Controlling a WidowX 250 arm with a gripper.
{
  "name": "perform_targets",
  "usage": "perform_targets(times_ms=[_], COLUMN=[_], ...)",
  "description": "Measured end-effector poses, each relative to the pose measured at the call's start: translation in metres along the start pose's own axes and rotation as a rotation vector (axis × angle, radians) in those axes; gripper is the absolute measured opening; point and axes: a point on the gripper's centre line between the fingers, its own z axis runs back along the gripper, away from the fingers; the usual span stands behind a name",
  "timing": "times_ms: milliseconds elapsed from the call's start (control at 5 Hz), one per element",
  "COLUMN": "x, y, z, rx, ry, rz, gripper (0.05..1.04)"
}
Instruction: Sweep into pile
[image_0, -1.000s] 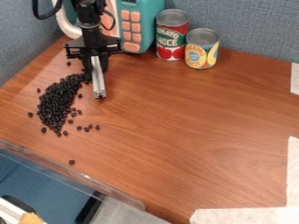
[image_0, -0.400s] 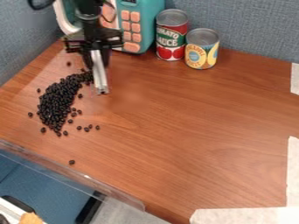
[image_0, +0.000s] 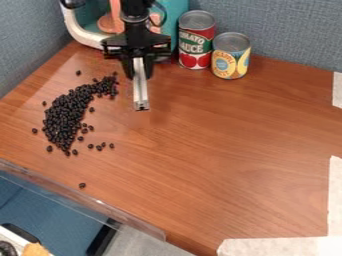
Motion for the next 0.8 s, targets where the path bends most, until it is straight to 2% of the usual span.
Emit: perform_targets(times_ms=[400, 600, 800], x=[0.003, 0.015, 0.029], y=[-0.007, -0.002, 0.002], z=[-0.033, -0.048, -0.05], rx=[0.013, 0.023, 0.023], ry=[0.055, 0.067, 0.055], rz=[-0.021, -0.009, -0.005], gripper=[0.344, 0.344, 0.344])
